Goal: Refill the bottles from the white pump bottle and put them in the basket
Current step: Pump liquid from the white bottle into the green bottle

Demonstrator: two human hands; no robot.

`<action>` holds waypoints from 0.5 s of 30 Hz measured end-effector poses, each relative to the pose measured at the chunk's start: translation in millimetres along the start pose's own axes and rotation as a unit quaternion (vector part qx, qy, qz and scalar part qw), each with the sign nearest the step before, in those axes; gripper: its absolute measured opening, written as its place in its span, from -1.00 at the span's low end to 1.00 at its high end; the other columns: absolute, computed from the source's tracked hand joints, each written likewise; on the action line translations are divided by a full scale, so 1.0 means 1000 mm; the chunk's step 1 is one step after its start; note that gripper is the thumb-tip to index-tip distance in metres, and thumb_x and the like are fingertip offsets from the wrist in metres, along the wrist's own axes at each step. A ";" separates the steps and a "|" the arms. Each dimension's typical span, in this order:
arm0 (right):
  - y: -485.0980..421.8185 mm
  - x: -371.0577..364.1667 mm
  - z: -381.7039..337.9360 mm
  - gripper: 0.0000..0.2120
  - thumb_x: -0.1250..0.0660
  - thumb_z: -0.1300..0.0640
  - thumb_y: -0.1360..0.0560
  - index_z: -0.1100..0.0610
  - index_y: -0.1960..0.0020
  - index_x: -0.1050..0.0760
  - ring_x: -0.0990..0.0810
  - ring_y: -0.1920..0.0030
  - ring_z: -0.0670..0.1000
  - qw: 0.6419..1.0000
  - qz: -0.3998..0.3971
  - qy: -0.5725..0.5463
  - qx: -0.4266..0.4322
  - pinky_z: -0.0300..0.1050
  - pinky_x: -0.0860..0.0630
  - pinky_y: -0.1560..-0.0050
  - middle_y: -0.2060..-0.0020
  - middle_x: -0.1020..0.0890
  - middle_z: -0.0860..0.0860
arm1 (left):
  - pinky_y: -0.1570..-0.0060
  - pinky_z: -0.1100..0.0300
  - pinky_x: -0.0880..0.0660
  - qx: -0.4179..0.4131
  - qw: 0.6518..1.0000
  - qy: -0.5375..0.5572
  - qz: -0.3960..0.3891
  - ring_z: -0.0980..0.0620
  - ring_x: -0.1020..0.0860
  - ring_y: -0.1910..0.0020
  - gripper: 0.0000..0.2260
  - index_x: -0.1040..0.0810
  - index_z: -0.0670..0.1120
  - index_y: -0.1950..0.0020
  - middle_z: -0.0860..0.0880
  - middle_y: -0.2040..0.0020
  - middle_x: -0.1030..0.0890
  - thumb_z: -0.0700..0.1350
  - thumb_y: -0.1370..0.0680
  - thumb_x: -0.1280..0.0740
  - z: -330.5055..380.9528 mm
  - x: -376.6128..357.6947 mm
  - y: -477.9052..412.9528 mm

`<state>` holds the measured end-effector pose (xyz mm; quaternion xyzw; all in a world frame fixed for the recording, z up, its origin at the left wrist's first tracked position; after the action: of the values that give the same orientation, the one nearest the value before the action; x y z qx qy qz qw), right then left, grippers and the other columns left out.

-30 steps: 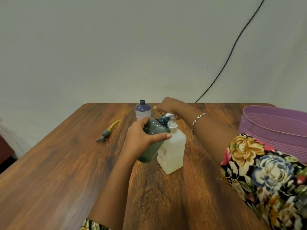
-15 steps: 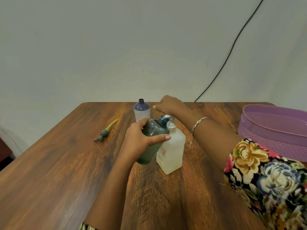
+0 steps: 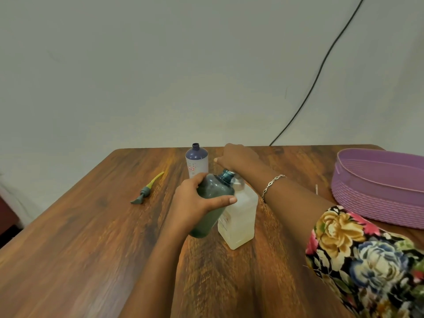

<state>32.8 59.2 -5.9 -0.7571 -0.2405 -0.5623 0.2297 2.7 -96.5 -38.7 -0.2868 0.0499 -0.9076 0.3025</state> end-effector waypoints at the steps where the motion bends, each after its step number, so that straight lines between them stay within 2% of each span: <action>1: 0.000 0.000 0.000 -0.84 -0.17 0.02 -0.57 0.10 0.08 -0.40 -0.49 0.11 0.11 1.000 -0.002 -0.008 0.001 -0.07 -0.41 0.11 0.13 -0.52 0.03 | 0.11 0.32 -0.43 0.002 1.000 -0.002 0.000 0.04 -0.50 -0.09 -0.15 -0.46 -0.06 -0.30 0.01 -0.16 -0.55 0.31 -0.09 -0.38 0.000 0.000 -0.001; 4: -0.001 0.005 0.002 -0.71 -0.19 -0.04 -0.57 0.18 -0.06 -0.48 -0.52 0.07 0.11 0.997 -0.030 -0.065 0.006 -0.11 -0.41 0.13 0.15 -0.51 0.04 | 0.19 0.38 -0.39 0.004 1.000 -0.007 0.000 0.09 -0.49 -0.03 -0.29 -0.46 -0.04 -0.28 0.06 -0.09 -0.53 0.20 -0.20 -0.48 0.002 0.000 -0.001; 7: 0.001 0.012 -0.001 -0.65 -0.19 -0.03 -0.57 0.24 -0.12 -0.51 -0.48 0.13 0.08 0.991 -0.089 -0.100 0.023 -0.14 -0.38 0.17 0.19 -0.51 0.07 | 0.23 0.39 -0.35 0.000 1.000 -0.009 -0.001 0.12 -0.49 0.01 -0.40 -0.48 -0.04 -0.25 0.07 -0.04 -0.54 0.12 -0.27 -0.51 0.005 -0.001 0.001; 11: -0.001 0.014 -0.005 -0.71 -0.17 0.05 -0.59 0.26 -0.10 -0.52 -0.47 0.11 0.07 0.991 -0.107 -0.078 0.027 -0.12 -0.38 0.10 0.13 -0.50 0.09 | 0.21 0.41 -0.35 -0.001 1.000 -0.008 0.000 0.10 -0.47 -0.05 -0.35 -0.44 -0.04 -0.31 0.08 -0.08 -0.50 0.12 -0.27 -0.50 0.006 0.003 0.001; 13: -0.002 0.010 -0.003 -0.80 -0.17 0.09 -0.57 0.20 0.03 -0.49 -0.48 0.14 0.07 0.995 -0.089 -0.050 0.014 -0.12 -0.41 0.14 0.17 -0.50 0.07 | 0.20 0.39 -0.37 0.000 1.000 -0.003 -0.005 0.10 -0.48 -0.04 -0.29 -0.45 -0.03 -0.29 0.07 -0.10 -0.52 0.22 -0.21 -0.47 0.002 0.002 0.001; 15: -0.004 0.002 0.000 -0.78 -0.14 0.07 -0.58 0.18 0.01 -0.48 -0.52 0.09 0.09 0.997 -0.073 -0.013 0.009 -0.08 -0.48 0.05 0.15 -0.51 0.05 | 0.15 0.37 -0.41 0.000 1.000 0.004 -0.010 0.09 -0.50 -0.07 -0.18 -0.45 -0.03 -0.30 0.05 -0.14 -0.54 0.31 -0.12 -0.40 -0.002 -0.001 0.002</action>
<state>30.7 62.4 -3.7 -0.7430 -0.3029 -0.5651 0.1919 3.7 -97.9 -41.4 -0.2837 0.0480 -0.9117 0.2934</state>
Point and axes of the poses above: each hand's wrist, its own y-axis away from the middle knuckle, its own x-axis out of the back of the hand, z = x × y, the point moved 2 cm from there along -y, towards the middle knuckle
